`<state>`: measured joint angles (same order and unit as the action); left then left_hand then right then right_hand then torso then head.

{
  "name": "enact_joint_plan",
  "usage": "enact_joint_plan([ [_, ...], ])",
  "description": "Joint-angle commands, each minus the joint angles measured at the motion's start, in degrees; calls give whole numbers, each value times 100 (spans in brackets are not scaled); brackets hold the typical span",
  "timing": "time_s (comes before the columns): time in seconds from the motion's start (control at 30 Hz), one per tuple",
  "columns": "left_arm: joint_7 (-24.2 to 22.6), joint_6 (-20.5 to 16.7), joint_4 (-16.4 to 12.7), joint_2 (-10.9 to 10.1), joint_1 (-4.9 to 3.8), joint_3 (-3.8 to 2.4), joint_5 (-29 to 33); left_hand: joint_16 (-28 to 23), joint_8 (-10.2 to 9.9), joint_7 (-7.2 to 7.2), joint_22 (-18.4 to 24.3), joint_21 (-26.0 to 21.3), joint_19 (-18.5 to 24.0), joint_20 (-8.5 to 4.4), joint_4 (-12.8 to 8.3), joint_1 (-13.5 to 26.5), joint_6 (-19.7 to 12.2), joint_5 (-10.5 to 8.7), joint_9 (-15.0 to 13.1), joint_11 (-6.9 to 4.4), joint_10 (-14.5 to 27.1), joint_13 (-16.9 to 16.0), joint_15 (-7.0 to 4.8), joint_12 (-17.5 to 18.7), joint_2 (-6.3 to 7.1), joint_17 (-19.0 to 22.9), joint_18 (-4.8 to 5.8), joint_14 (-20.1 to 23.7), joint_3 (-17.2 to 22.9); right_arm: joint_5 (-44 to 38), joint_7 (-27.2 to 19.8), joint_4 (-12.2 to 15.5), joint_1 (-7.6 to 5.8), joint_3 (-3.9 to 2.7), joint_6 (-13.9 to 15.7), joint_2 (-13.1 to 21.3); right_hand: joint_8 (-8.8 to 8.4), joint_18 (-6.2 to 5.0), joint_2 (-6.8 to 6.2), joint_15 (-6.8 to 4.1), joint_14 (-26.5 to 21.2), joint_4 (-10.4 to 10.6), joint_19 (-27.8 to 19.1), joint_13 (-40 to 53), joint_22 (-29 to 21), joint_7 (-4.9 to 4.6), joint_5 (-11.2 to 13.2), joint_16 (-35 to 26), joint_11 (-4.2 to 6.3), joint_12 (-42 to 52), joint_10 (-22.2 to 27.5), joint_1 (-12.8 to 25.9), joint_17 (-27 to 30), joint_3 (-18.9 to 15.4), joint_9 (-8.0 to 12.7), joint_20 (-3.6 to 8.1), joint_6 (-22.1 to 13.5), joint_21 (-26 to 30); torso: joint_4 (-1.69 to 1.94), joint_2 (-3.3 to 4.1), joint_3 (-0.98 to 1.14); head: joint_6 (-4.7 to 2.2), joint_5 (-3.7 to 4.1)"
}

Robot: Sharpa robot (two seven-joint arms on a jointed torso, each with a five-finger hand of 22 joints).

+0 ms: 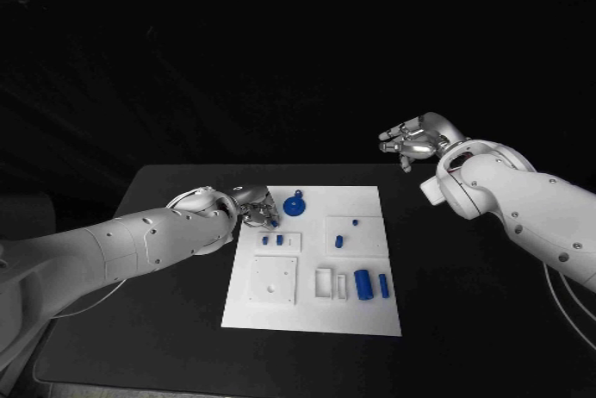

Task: Assemble the parts on the task board

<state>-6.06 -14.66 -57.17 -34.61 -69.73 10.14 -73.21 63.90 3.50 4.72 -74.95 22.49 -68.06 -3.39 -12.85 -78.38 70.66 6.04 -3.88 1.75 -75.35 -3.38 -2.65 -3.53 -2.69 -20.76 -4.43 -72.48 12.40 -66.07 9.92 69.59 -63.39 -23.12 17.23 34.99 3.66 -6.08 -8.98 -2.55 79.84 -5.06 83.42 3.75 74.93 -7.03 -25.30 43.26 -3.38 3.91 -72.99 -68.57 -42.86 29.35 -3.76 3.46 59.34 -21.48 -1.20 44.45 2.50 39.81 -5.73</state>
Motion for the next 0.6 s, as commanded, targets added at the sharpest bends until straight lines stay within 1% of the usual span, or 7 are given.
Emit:
enact_joint_plan([
  [0.03, -36, -33, -5, 24, 9, 0, -20, 21, 13, 20, -112, 39, 13, -17, -1, 35, 27, 23, -5, 10, -3, -6, 19, 13, -22, 5, -9, 8, -6, -23, -31, 7, 2, 0, -77, -6, -7, -114, -14, 37, 4, 15, 18, -7, 243, -47, -24, 29, 7, -29, 31, 24, 5, 19, 3, -12, 7, 19, 1, 0, -2, -1, 8],
  [0.27, -50, -14, -3, 58, 15, 0, -9, 21, 13, 20, -112, 39, 13, -17, -1, 35, 27, 23, -5, 10, -3, -6, 19, 13, -22, 5, -9, 8, -6, -23, -29, 3, 2, 0, -79, -16, -7, -114, -14, 37, 4, 15, 18, -7, 243, -47, -24, 29, 7, -29, 31, 24, 5, 19, 3, -12, 7, 19, -5, 2, -1, -5, 11],
  [0.6, -26, 16, 24, 103, 19, 0, -7, 18, 13, 23, -111, 42, 13, -15, -3, 34, 22, 27, -6, 12, 1, -6, 20, 12, -24, 7, -13, 6, 9, -23, -28, 0, 2, 0, -83, -27, -7, -114, -14, 37, 4, 15, 18, -7, 243, -47, -24, 29, 7, -29, 31, 24, 5, 19, 3, -12, 7, 19, -2, 0, -1, -9, 25],
])
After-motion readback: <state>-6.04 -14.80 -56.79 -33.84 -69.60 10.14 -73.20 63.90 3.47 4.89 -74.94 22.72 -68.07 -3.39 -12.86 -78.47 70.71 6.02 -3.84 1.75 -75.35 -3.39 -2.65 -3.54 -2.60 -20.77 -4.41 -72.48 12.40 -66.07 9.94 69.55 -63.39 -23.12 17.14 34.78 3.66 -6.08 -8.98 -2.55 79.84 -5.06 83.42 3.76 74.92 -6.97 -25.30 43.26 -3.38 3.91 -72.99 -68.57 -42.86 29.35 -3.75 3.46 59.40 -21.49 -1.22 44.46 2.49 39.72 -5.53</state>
